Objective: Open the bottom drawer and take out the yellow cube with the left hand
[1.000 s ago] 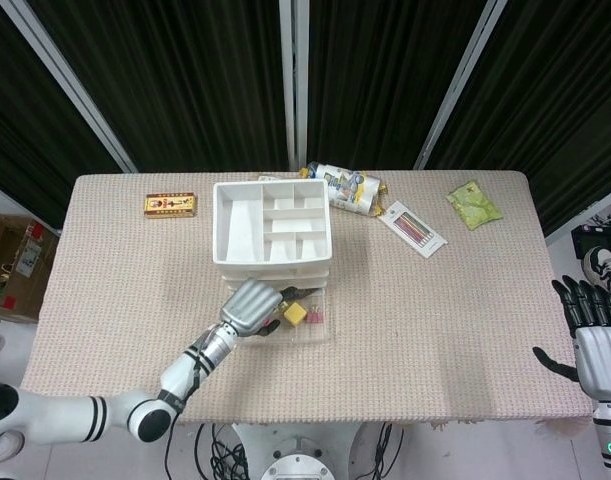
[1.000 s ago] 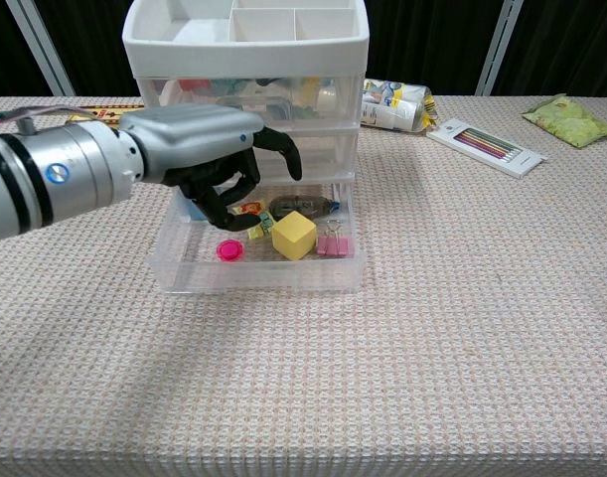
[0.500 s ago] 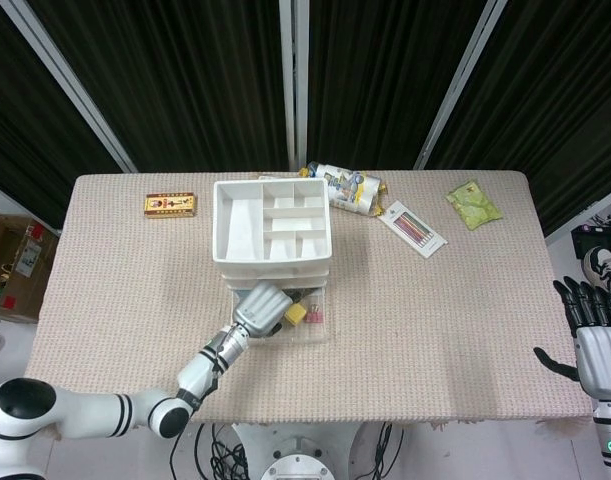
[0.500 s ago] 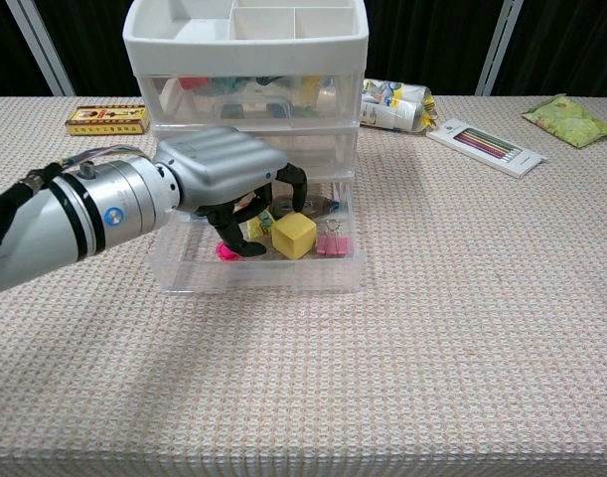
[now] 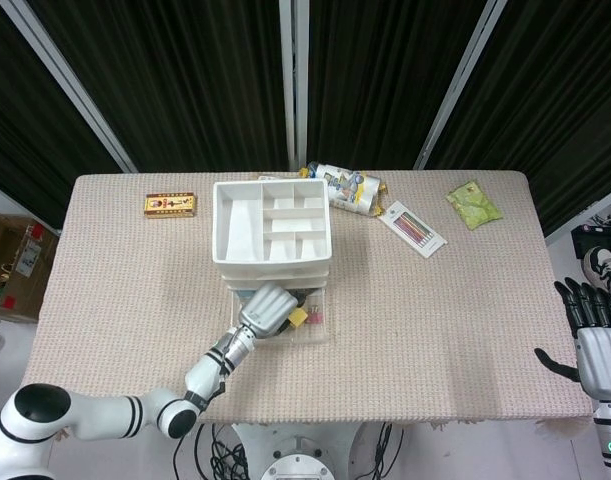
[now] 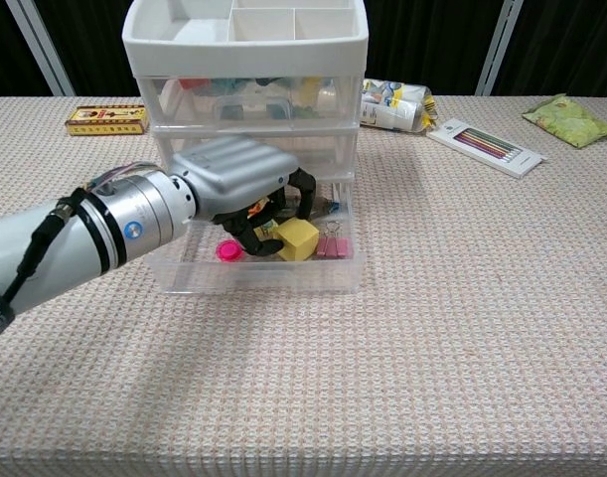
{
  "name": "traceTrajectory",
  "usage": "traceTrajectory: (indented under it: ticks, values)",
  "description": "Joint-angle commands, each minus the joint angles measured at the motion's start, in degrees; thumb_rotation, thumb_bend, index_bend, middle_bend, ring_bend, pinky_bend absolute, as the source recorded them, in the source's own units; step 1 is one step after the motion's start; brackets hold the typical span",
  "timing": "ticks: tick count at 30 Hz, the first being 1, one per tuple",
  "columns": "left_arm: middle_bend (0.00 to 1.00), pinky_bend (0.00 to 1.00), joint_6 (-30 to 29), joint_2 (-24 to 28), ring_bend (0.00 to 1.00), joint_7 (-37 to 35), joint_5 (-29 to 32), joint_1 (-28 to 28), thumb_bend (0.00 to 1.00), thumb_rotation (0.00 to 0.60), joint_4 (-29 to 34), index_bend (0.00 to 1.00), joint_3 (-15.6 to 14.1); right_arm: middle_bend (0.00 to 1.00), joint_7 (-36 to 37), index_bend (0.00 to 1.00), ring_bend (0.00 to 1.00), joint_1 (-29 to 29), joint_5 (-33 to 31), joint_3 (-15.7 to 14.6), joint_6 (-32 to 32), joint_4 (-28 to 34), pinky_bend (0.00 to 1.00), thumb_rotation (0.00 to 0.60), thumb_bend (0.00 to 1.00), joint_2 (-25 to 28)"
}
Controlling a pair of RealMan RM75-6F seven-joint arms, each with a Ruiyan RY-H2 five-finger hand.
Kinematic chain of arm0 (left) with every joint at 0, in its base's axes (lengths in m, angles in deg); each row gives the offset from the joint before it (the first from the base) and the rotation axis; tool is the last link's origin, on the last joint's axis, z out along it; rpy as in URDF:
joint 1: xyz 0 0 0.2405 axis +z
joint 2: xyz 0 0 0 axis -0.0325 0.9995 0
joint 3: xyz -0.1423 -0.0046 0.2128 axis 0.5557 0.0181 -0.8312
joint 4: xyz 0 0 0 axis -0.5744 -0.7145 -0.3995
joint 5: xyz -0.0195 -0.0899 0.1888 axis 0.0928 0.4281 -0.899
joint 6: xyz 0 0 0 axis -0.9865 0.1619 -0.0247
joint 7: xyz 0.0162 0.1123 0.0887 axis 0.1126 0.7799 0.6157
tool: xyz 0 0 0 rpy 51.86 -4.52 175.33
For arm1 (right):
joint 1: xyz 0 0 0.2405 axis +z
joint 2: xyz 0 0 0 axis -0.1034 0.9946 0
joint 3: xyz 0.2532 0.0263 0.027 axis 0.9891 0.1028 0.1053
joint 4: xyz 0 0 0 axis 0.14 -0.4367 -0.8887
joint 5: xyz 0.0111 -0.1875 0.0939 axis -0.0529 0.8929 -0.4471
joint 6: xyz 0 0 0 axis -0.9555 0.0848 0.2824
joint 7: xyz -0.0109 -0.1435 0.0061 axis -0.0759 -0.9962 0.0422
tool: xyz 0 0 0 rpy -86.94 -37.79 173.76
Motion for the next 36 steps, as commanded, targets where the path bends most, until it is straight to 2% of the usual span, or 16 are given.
traceTrajectory:
  ticks: [1, 7, 13, 18, 25, 29, 31, 33, 34, 36]
  values:
    - [0.81, 1.00, -2.71, 1.49, 0.88, -1.98, -2.06, 1.64, 0.35, 0.600, 2.48, 0.55, 0.11, 0.05, 0.02, 0.00, 0.00, 0.05, 0.06, 0.04, -0.01, 0.03, 0.00, 0.600, 0.06, 0.04]
    - [0.81, 1.00, -10.67, 8.58, 0.88, -4.09, -7.83, 6.52, 0.34, 0.600, 12.06, 0.55, -1.45, 0.05, 0.09, 0.00, 0.00, 0.33, 0.50, 0.14, -0.06, 0.12, 0.00, 0.600, 0.06, 0.18]
    - [0.80, 1.00, -17.14, 15.39, 0.88, -4.08, -10.09, 13.13, 0.34, 0.600, 17.99, 0.55, -5.32, 0.05, 0.17, 0.00, 0.00, 0.60, 1.18, 0.07, -0.10, 0.14, 0.00, 0.600, 0.06, 0.17]
    - [0.80, 1.00, -17.39, 15.74, 0.88, -3.86, -6.48, 17.08, 0.35, 0.600, 14.97, 0.55, -7.09, 0.05, 0.18, 0.00, 0.00, 0.64, 1.59, -0.11, 0.00, 0.04, 0.00, 0.600, 0.06, -0.19]
    - [0.79, 1.00, -15.97, 12.44, 0.87, -4.40, -1.27, 19.01, 0.35, 0.600, 6.58, 0.52, -4.27, 0.05, -0.53, 0.00, 0.00, 0.27, 2.26, -0.33, 0.91, 0.77, 0.00, 0.600, 0.06, 0.10]
    - [0.77, 1.00, -14.58, 12.02, 0.86, -4.21, 0.53, 19.42, 0.35, 0.600, 5.21, 0.48, -3.31, 0.05, -0.77, 0.00, 0.00, -0.06, 2.12, -0.41, 1.23, 1.15, 0.00, 0.600, 0.06, 0.32]
    - [0.73, 1.00, -13.32, 12.55, 0.81, -3.08, 1.95, 19.53, 0.33, 0.600, 6.36, 0.41, -3.21, 0.05, -0.85, 0.00, 0.00, -0.11, 2.06, -0.45, 1.21, 1.23, 0.00, 0.600, 0.06, 0.27]
    - [0.64, 0.99, -13.42, 12.66, 0.72, -2.22, 2.41, 19.77, 0.28, 0.600, 7.12, 0.28, -2.99, 0.05, -0.88, 0.00, 0.00, -0.09, 2.05, -0.45, 1.15, 1.25, 0.00, 0.600, 0.06, 0.20]
    - [0.58, 0.97, -13.80, 12.66, 0.65, -1.82, 2.58, 20.00, 0.24, 0.600, 7.35, 0.23, -2.85, 0.05, -0.90, 0.00, 0.00, -0.06, 2.06, -0.46, 1.10, 1.26, 0.00, 0.600, 0.06, 0.19]
    - [0.47, 0.84, -14.63, 13.31, 0.52, -1.21, 3.39, 20.68, 0.21, 0.600, 8.53, 0.17, -2.32, 0.05, -0.98, 0.00, 0.00, 0.00, 2.10, -0.44, 1.02, 1.31, 0.00, 0.600, 0.06, 0.21]
